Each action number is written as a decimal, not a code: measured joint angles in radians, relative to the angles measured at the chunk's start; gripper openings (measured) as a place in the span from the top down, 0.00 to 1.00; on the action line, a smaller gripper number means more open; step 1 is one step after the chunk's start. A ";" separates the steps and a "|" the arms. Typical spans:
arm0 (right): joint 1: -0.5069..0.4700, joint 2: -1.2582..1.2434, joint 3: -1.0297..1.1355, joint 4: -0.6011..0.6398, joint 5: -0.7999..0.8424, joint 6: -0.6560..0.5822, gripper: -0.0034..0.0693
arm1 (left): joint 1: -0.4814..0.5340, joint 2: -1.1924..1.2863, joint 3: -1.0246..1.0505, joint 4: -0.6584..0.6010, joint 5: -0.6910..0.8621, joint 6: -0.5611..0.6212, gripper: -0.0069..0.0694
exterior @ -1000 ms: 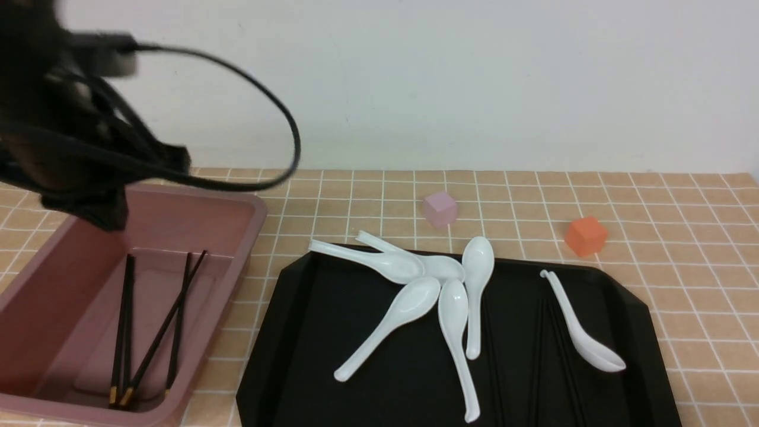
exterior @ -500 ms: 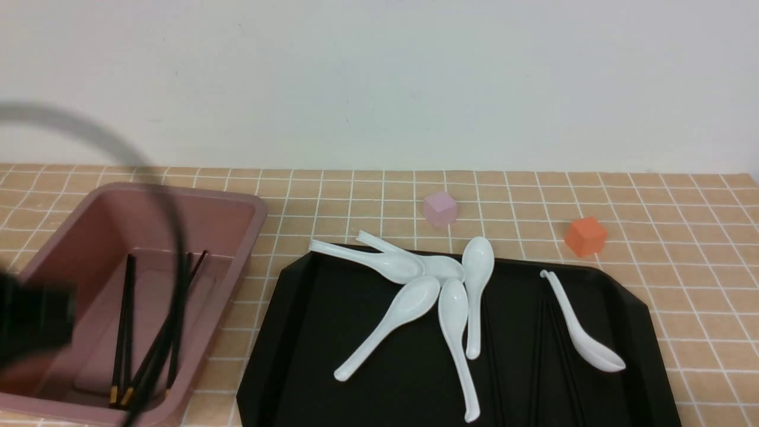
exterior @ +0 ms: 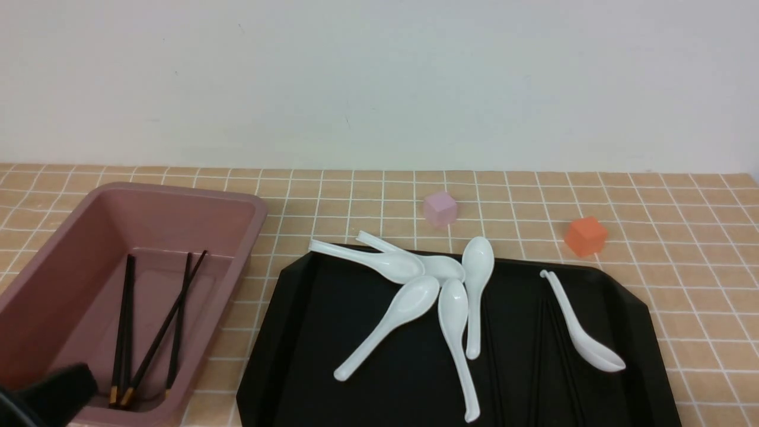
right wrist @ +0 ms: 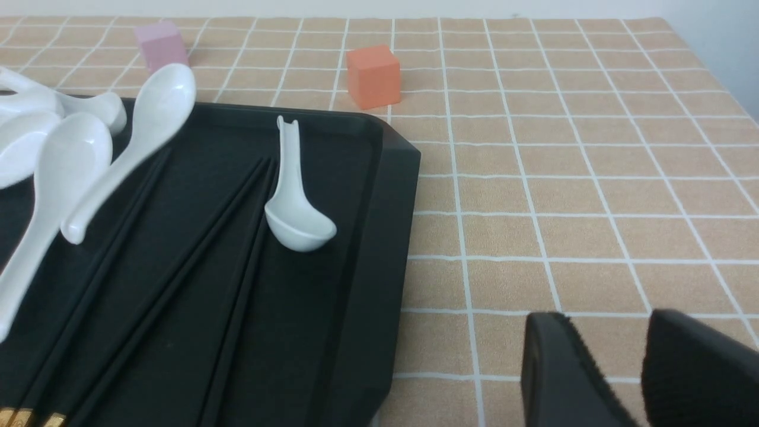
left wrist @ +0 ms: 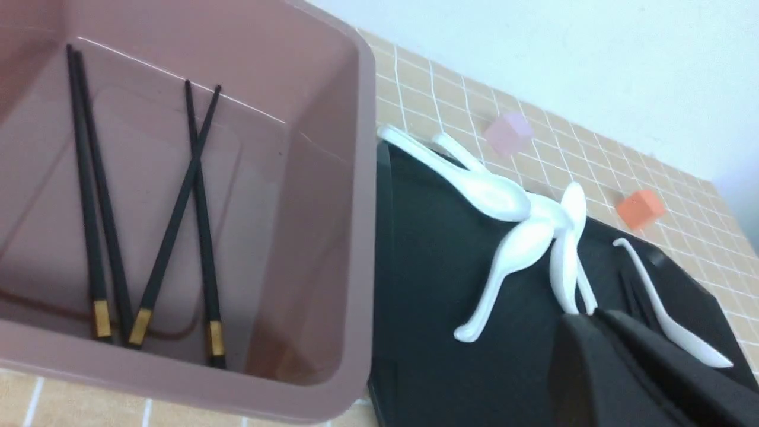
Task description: On brown tablecloth take chopsticks from black tray and put them in box.
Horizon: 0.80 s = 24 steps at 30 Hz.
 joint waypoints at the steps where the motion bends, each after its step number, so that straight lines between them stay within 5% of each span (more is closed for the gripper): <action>1: 0.000 0.000 0.000 0.000 0.000 0.000 0.62 | 0.000 0.000 0.011 0.000 0.000 0.000 0.93; 13: 0.000 0.000 0.000 0.000 0.000 0.000 0.62 | 0.000 0.000 0.029 0.021 0.007 0.010 0.93; 24: 0.000 0.000 0.000 0.000 0.000 0.000 0.62 | 0.055 -0.266 0.173 0.075 -0.044 0.229 0.92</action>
